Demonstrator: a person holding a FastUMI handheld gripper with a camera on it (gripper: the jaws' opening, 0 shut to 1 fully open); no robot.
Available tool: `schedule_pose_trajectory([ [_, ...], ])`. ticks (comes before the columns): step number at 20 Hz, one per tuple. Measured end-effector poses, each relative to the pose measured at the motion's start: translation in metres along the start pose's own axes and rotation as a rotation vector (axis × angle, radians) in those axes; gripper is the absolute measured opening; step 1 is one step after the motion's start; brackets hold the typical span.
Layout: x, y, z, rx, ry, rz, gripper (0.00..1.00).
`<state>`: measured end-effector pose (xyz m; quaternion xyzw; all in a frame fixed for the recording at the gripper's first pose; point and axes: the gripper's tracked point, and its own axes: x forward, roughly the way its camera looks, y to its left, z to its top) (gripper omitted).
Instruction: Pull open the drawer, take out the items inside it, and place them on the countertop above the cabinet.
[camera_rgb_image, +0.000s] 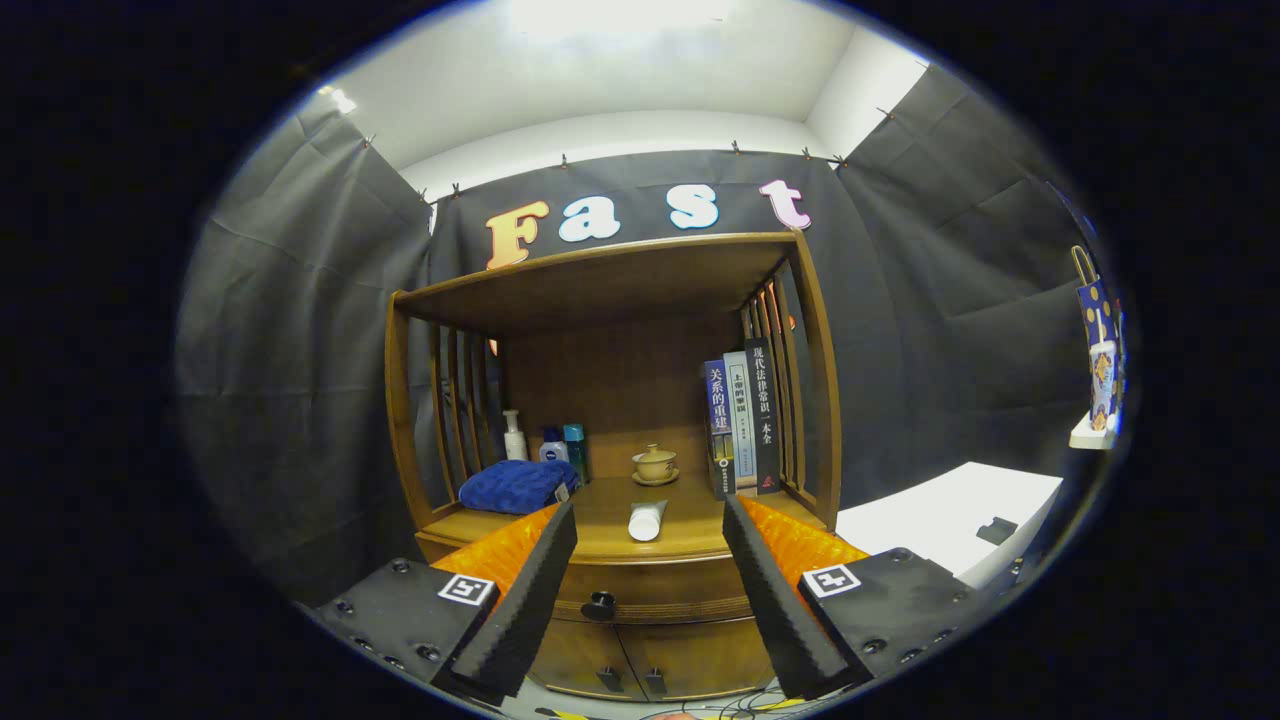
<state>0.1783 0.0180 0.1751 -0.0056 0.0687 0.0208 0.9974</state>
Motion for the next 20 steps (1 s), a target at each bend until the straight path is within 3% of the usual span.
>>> schedule_pose_trajectory([
  [20, -0.001, 0.013, -0.015, -0.004, 0.04, 0.03, 0.96],
])
